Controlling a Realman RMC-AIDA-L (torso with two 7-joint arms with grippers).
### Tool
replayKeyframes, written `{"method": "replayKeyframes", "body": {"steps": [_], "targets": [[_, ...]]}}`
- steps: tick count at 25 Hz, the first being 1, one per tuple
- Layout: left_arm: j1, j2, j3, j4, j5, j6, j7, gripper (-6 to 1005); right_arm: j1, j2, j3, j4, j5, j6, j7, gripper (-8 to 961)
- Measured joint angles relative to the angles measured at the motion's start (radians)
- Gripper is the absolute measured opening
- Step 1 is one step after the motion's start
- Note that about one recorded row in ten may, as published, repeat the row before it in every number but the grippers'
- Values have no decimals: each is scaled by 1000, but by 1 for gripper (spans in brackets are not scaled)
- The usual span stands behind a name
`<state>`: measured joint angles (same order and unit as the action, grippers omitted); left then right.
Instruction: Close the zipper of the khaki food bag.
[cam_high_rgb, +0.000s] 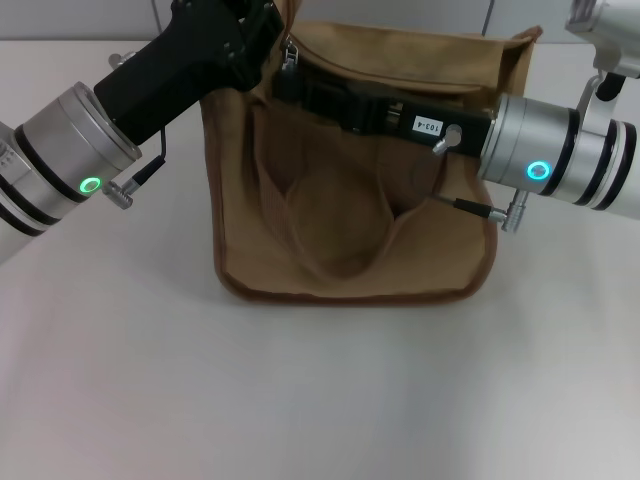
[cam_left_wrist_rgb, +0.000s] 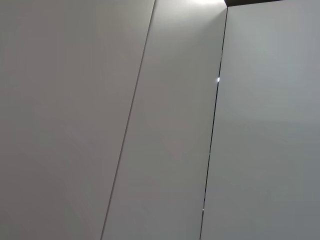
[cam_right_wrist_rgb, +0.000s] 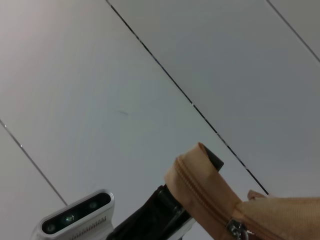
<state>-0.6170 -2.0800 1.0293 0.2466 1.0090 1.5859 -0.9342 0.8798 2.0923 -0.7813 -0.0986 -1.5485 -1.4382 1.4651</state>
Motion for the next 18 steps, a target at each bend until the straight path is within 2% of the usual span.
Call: {"method": "replayKeyframes", "body": {"steps": [1,6,13,18], "targets": [[0,0,0,0,0,0,0,24,-1,0,0,0,0,-2,-7,254],[1,0,0,0,0,0,0,26,-8,0,3,0,3,-6,-13,36],[5,0,-6,-4,0,0,0,29,-14,0,1,0,4,-15,-14,0],[17,0,-14,-7,-14,-2,6,32,-50,0,11,-14,10,-31,-13,0]]}}
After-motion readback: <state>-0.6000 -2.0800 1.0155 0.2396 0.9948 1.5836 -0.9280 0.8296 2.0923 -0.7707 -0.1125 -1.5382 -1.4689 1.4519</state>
